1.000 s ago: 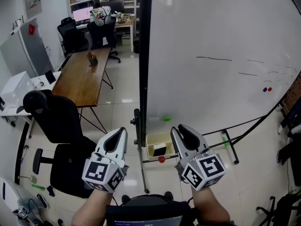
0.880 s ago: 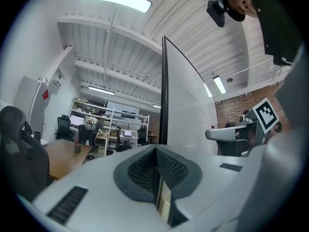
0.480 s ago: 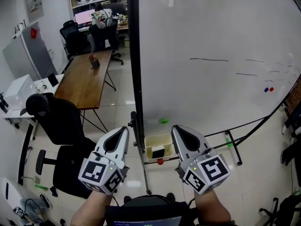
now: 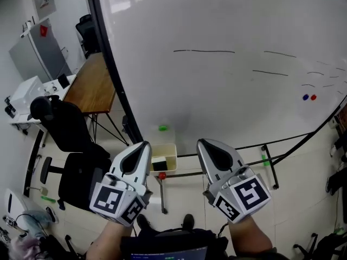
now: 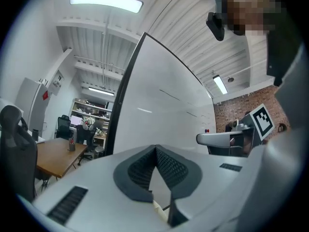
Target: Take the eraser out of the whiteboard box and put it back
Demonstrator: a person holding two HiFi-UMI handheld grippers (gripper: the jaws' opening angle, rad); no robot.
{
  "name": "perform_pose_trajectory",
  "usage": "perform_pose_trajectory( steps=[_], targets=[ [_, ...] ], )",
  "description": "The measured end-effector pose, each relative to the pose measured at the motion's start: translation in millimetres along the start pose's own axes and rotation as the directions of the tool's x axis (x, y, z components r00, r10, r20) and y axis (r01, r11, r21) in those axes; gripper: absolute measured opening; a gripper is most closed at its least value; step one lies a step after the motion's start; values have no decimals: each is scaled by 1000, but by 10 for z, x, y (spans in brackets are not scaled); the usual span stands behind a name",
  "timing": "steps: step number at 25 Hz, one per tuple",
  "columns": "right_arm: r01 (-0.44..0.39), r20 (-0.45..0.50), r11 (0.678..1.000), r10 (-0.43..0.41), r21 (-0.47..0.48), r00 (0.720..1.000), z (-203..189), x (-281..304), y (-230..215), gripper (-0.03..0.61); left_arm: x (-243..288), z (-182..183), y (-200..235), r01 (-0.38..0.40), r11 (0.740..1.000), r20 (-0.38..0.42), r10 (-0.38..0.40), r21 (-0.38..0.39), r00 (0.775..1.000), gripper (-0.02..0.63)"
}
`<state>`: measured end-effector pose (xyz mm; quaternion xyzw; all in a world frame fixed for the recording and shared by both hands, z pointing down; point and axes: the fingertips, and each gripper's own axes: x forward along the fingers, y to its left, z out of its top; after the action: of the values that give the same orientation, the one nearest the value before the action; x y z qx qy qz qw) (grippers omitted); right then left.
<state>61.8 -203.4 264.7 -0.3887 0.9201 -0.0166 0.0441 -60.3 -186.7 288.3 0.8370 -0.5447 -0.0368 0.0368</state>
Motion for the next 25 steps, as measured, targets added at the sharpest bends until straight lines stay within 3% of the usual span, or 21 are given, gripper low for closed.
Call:
perform_pose_trajectory(
  steps=[7,13,17,25],
  targets=[
    [34,27,999,-35,16,999,135,-472,-177,12,-94,3,-520,4,1000,-12,-4,5,1000,35],
    [142,0,990,-142,19,990,80,-867,-144,12,-276,-46,-907,116,993,9,-115,-31,993,35],
    [194,-34,981,-194,-9,980,107,-1182,-107,12,-402,-129,-1007,144,987,3,-144,-69,990,34],
    [233,7,972,-233,-2,972,332,-1933,-324,12,-444,-14,-1662,186,982,16,-186,-39,983,35]
  ],
)
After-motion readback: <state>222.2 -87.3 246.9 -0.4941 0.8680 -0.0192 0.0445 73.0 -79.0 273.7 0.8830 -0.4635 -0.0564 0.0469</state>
